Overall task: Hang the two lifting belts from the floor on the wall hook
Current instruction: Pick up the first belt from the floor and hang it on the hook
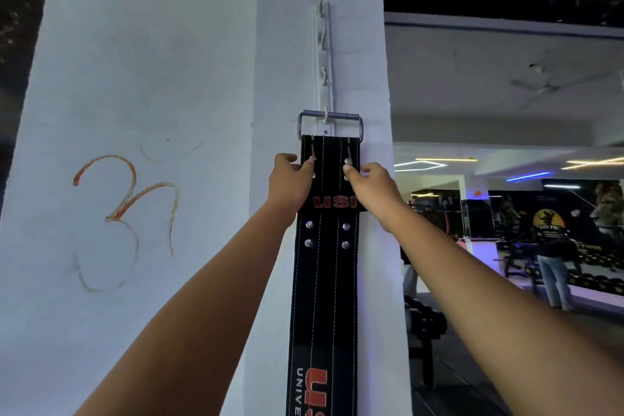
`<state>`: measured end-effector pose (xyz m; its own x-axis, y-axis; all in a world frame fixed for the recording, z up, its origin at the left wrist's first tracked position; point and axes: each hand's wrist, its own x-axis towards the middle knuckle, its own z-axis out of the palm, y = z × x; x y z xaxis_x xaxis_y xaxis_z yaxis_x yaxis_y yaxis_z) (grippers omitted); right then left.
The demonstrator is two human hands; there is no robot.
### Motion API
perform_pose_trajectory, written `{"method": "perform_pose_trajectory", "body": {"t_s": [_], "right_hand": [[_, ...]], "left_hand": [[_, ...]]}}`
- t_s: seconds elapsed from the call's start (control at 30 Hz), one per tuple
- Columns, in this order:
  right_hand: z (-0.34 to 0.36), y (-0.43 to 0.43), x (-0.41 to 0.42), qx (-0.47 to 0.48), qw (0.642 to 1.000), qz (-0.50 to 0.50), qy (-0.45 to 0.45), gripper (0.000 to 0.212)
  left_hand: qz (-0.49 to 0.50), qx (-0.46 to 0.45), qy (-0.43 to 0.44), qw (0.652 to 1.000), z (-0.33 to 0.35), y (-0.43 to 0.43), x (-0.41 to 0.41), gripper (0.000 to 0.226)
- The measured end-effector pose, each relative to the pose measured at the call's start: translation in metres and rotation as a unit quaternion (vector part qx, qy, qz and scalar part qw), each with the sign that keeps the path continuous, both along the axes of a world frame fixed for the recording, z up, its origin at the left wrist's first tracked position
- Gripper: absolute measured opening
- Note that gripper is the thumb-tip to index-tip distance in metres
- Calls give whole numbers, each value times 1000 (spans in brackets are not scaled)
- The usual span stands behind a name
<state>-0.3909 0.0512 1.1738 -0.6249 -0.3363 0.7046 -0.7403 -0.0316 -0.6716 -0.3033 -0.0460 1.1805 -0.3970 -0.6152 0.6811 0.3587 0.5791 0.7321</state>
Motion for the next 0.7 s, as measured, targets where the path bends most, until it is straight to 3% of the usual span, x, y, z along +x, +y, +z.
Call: {"method": "perform_pose_trajectory", "body": {"t_s": [0.17, 0.33, 0.7], "right_hand": [[-41, 26, 38, 21, 998, -39, 47, 38], [-86, 47, 71, 68, 996, -33, 40, 50], [-204, 96, 153, 168, 985, 20, -11, 42]], "left_hand": [[-7, -21, -32, 999, -46, 18, 31, 45], [-31, 7, -80, 996, -95, 39, 67, 49], [-9, 107, -187, 976, -230, 90, 167, 43]]}}
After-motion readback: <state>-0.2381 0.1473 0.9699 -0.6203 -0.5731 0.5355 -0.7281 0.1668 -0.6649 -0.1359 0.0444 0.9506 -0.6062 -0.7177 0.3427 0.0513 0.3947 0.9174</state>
